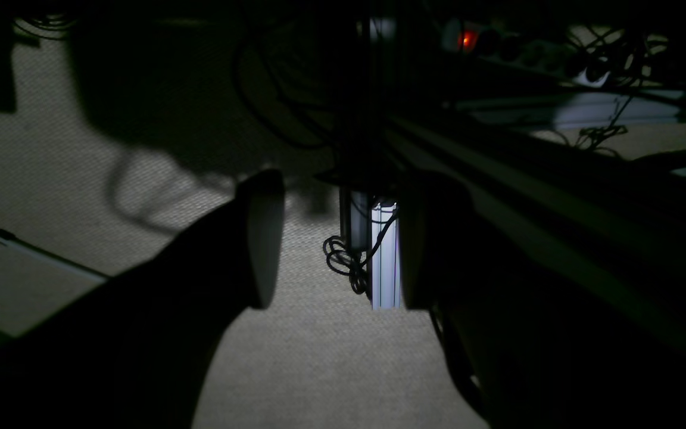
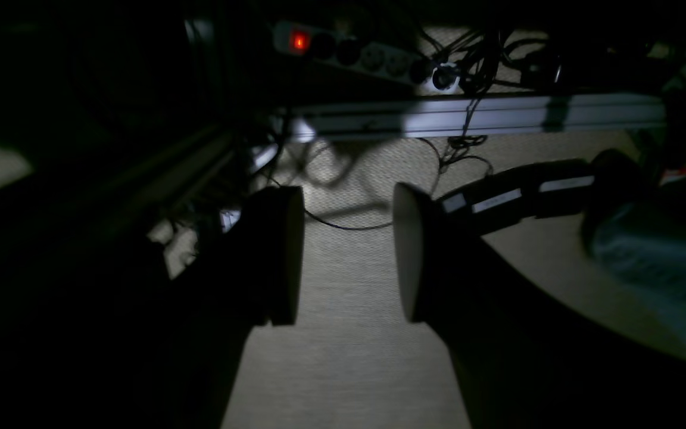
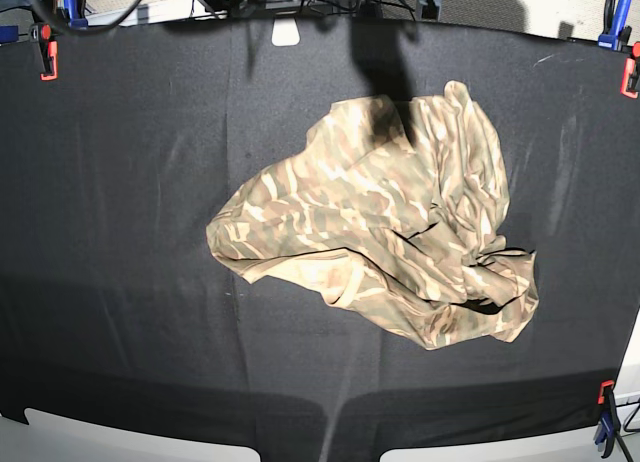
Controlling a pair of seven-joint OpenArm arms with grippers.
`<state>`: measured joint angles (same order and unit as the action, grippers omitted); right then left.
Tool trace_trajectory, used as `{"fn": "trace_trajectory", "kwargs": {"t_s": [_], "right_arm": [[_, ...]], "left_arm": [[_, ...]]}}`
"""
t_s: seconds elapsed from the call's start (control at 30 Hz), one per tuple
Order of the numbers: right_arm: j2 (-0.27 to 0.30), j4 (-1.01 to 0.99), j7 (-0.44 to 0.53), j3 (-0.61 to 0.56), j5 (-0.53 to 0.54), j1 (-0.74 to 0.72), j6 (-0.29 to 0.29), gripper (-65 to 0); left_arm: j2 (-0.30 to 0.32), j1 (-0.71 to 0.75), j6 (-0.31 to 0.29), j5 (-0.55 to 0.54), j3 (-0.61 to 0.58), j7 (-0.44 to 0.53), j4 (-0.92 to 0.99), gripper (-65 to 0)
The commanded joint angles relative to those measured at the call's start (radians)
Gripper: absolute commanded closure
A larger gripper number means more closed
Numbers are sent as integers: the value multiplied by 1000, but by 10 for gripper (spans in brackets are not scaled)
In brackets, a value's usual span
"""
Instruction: Layout the t-shirt on the table in an organized manner, then fold the t-shirt properly
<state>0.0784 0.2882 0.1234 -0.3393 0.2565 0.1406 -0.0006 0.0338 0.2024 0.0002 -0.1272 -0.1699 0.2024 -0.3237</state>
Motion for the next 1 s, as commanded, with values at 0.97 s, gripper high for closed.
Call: {"fn": "trace_trajectory", "kwargs": {"t_s": [0.97], "right_arm": [[287, 319, 158, 0, 74, 615, 1, -246]], "left_arm": [[237, 544, 0, 5, -1, 9, -611, -290]]}}
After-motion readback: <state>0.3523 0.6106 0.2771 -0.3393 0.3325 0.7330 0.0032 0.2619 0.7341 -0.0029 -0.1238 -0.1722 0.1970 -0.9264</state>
